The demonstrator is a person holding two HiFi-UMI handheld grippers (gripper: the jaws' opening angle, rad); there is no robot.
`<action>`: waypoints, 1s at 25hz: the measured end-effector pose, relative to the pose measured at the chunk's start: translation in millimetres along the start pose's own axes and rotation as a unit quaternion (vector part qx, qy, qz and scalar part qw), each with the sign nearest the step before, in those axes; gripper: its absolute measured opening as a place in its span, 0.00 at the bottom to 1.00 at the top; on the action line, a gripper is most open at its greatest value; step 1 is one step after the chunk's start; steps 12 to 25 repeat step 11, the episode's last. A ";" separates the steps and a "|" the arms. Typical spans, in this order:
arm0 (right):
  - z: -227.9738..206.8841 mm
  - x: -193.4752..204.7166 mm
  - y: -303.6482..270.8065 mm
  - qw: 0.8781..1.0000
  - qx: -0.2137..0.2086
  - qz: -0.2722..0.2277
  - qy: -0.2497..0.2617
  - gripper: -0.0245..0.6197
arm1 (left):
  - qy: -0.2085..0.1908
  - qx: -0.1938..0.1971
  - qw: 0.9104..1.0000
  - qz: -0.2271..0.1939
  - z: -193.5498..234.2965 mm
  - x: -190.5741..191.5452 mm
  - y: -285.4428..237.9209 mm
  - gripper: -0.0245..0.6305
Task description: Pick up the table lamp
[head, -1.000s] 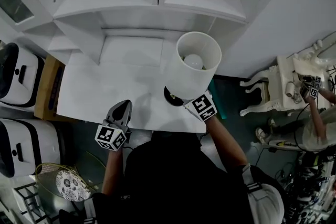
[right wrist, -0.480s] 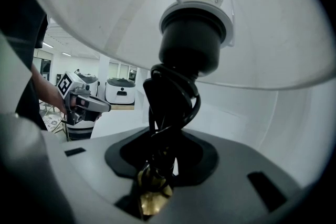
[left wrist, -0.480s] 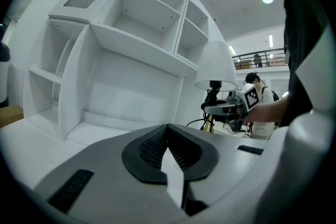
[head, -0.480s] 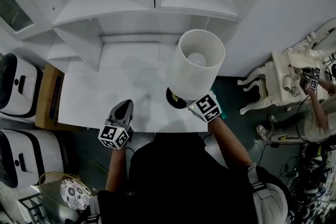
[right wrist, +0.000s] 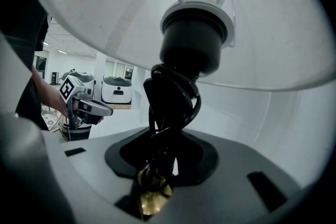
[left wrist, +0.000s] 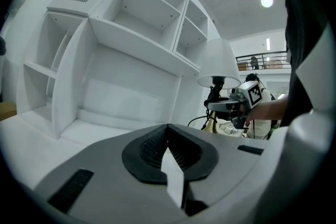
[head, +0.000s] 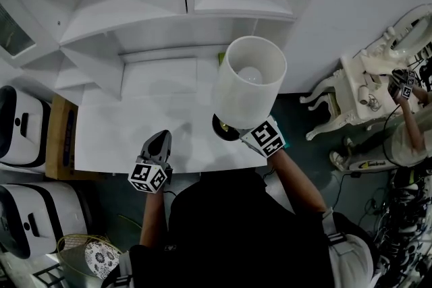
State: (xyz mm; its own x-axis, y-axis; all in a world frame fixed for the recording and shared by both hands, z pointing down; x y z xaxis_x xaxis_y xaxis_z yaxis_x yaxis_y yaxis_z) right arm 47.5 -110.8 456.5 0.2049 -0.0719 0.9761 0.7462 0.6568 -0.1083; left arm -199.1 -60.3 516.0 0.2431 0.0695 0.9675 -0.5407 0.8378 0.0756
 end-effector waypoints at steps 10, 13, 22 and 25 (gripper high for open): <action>-5.8 2.2 2.1 1.000 0.016 0.006 -0.001 0.22 | 0.001 0.006 1.000 0.003 7.3 1.2 -5.0 0.05; -6.8 2.3 1.5 1.000 0.017 0.007 -0.001 0.22 | 0.001 0.006 1.000 0.004 8.4 1.1 -5.7 0.05; -6.8 2.3 1.5 1.000 0.017 0.007 -0.001 0.22 | 0.001 0.006 1.000 0.004 8.4 1.1 -5.7 0.05; -6.8 2.3 1.5 1.000 0.017 0.007 -0.001 0.22 | 0.001 0.006 1.000 0.004 8.4 1.1 -5.7 0.05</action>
Point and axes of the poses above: the fingertips, and each gripper's own axes: y backward along the fingers, z to its left, x out of its underside, the point moved 5 cm from there along y, backward along the fingers, and after that the axes turned 12 degrees about -z, right-handed, at the moved point
